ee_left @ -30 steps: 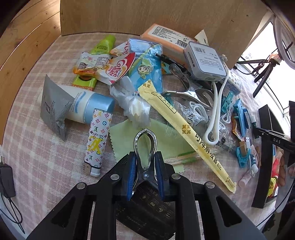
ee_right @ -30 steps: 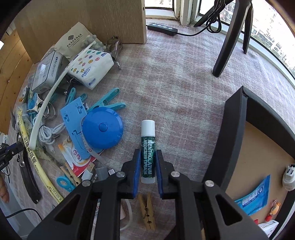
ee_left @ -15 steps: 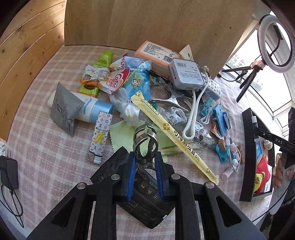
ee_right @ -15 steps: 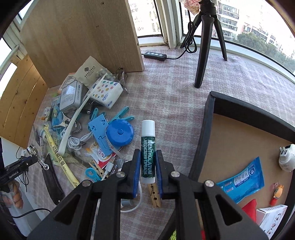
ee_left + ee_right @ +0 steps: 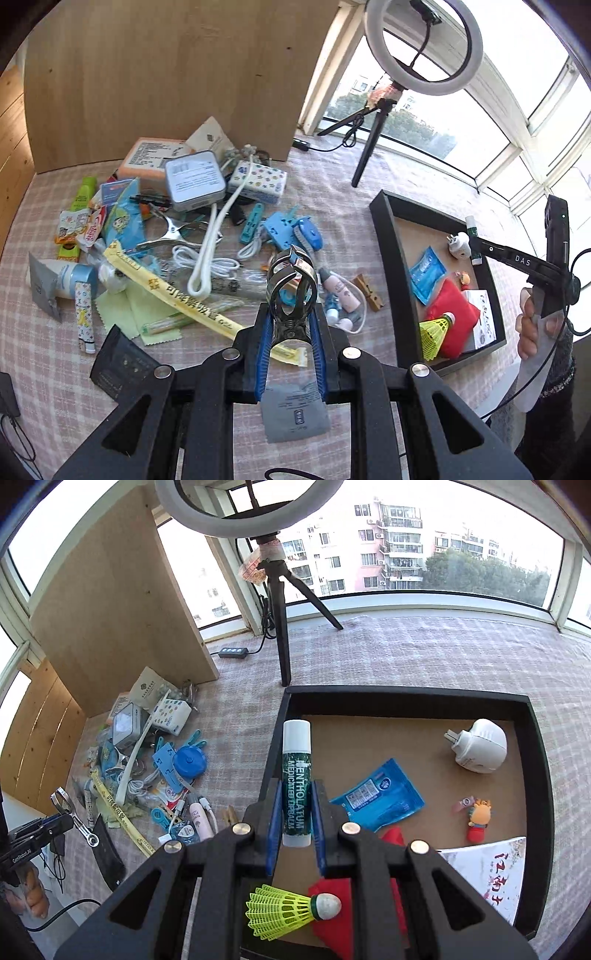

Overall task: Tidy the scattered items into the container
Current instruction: 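Carry the metal clip and lip balm into the black tray and open both grippers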

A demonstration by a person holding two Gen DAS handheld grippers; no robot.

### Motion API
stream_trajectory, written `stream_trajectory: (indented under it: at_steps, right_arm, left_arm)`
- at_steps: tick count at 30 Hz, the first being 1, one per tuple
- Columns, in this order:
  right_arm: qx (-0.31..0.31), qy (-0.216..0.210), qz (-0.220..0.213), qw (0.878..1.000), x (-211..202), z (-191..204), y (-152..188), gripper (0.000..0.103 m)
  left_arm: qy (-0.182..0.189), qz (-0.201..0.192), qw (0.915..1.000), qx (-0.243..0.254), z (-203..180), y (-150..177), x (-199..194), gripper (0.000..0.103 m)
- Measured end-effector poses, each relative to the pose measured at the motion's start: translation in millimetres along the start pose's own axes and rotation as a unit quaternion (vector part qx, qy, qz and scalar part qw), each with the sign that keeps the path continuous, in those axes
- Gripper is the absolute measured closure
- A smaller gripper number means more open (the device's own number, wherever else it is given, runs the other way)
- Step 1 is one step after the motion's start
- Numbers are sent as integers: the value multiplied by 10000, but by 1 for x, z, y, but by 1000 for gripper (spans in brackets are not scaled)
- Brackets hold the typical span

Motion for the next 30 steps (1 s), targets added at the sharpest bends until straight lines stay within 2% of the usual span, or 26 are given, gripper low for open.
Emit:
stream_trajectory:
  at_steps: [8, 17, 18, 19, 20, 21, 22, 26, 30]
  right_arm:
    - [649, 483, -198, 9965, -29, -87, -4, 88]
    - [993, 746, -336, 9917, -43, -131, -3, 87]
    - [999, 730, -381, 9916, -44, -132, -4, 87]
    - [1011, 711, -402, 9915, -45, -133, -4, 81]
    - [1038, 703, -395, 9913, -45, -134, -5, 74]
    - [1066, 676, -414, 9911, -45, -134, -5, 63]
    - [1072, 648, -448, 9911, -46, -133, -6, 59]
    - [964, 673, -464, 9920, -45, -123, -5, 58]
    - [731, 553, -395, 9950, -38, -100, -3, 58]
  left_arm:
    - [653, 120, 9944, 822, -109, -36, 38, 84]
    - [996, 170, 9863, 1307, -194, -64, 67, 84]
    - [1056, 205, 9858, 1286, -201, -65, 71, 82]
    - [1121, 261, 9852, 1268, -207, -65, 74, 70]
    - [1151, 282, 9849, 1262, -211, -65, 76, 62]
    - [1138, 226, 9850, 1275, -214, -65, 75, 59]
    - [1104, 186, 9848, 1325, -216, -65, 74, 59]
    - [1073, 239, 9849, 1337, -210, -58, 73, 59]
    - [972, 263, 9888, 1099, -181, -52, 68, 59]
Point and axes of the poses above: each gripper's, at about its wrist camera, not at the fingertips, and x roughly the way its jaws point, z to its left, y to its underside, the point moved 10 cm from there along x, roughly the way its jaws point, and after that the axes turned 13 degrees about x, right-handed, at the moved point
